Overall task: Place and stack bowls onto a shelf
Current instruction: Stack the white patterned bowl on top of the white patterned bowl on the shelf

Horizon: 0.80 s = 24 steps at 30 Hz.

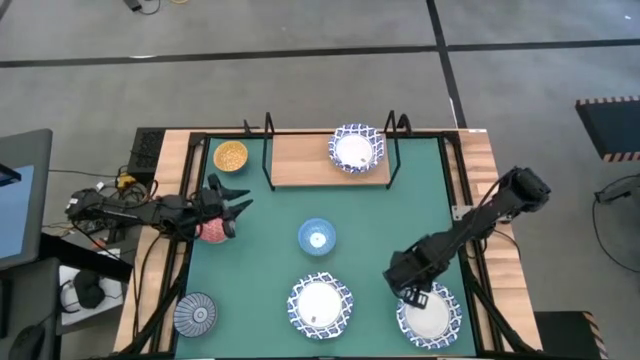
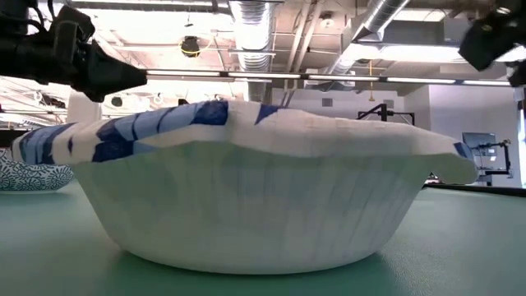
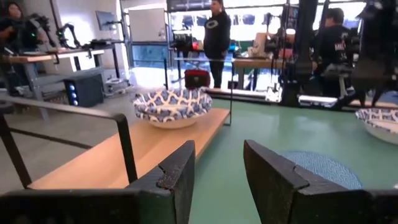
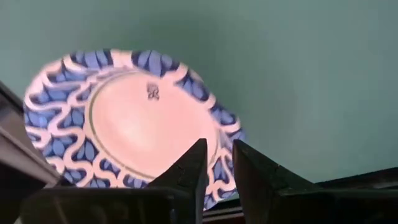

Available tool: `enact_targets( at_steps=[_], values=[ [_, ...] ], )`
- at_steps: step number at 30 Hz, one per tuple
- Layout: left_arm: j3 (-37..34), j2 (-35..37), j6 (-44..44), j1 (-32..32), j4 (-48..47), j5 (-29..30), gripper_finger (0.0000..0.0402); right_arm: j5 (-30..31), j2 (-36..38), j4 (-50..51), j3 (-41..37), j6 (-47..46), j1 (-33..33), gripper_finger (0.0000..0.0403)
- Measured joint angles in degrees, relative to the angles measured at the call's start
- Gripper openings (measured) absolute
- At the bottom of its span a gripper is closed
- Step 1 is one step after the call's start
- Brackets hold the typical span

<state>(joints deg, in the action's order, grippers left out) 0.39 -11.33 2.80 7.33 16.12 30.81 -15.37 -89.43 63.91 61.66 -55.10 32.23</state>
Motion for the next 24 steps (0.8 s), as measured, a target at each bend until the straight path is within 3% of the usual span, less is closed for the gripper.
enact_targets(
  at_steps=[6,13,24],
  values=[
    [0.02,-4.98,0.45,0.02,4.04,-0.02,0.0126,-0.1,0.0,-1.43,-2.59,0.49,-0.11,0.0091],
    [0.02,-12.25,-0.52,0.02,6.35,3.55,0.0126,0.32,0.0,-13.11,-7.62,-1.45,0.68,0.0091],
    [0.0,-15.02,-0.3,0.03,9.22,4.37,0.0126,0.3,-0.02,-12.51,-10.02,2.48,0.67,0.0091]
  ],
)
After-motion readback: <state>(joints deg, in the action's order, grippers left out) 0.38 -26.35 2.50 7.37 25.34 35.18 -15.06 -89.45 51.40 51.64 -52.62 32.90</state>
